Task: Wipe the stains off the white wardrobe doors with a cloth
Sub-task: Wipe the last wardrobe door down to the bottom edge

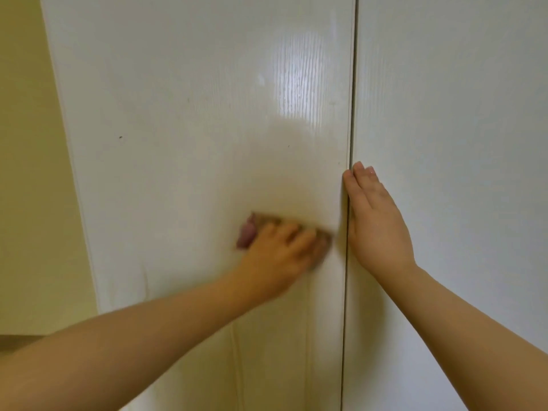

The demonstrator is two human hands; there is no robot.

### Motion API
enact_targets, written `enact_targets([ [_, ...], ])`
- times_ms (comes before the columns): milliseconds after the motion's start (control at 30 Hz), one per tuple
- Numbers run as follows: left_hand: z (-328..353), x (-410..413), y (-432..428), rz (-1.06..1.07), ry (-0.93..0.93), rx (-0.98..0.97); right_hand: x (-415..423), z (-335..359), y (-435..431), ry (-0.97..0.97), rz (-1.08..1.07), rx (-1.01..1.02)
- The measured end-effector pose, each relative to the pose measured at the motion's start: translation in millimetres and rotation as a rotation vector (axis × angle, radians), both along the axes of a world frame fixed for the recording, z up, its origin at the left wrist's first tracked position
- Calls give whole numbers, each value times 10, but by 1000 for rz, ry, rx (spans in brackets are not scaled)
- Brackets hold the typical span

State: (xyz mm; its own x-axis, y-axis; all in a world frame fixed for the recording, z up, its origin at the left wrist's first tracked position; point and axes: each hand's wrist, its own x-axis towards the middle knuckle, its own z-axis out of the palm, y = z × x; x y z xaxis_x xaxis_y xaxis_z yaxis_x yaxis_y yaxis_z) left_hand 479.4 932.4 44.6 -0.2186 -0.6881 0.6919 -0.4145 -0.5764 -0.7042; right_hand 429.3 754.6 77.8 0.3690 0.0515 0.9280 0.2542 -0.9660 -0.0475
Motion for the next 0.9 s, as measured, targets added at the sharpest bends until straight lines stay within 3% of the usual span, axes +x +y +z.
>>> enact_targets([
  [67, -305, -29, 136, 35, -31, 228, -11, -11, -21, 16, -5, -20],
  [133, -45, 26, 271, 59, -65, 219, -28, -32, -46, 20, 3, -43],
  [233, 594, 96, 276, 50, 9, -234, -36, -53, -31, 23, 11, -26],
  [300, 544, 68, 117, -14, 85, -437, -43, -58, 20, 31, 4, 6],
  [333, 306, 59, 33, -27, 77, -365, -52, -56, 48, 32, -3, 19],
  [400, -365, -11, -36, 12, 55, 12, -75, -55, 76, 61, -18, 18],
  [467, -676, -80, 74, 46, 41, 245, -118, -82, 74, 131, -27, -1],
  [533, -389, -10, 155, 46, 11, 208, -157, -103, 63, 157, -21, -8],
  [667, 169, 12, 55, -26, 146, -377, -158, -227, 99, 116, -29, 32],
  [700, -4, -13, 8, -38, 147, -361, -170, -294, 125, 130, -39, 37],
  [800, -847, -67, 44, 17, 77, 109, -215, -478, 164, 159, -92, 16],
  [833, -980, -73, 134, 32, 71, 184, -224, -525, 172, 151, -107, -3],
  [900, -856, -1, 314, 28, 52, 140, -215, -575, 186, 129, -123, -19],
])
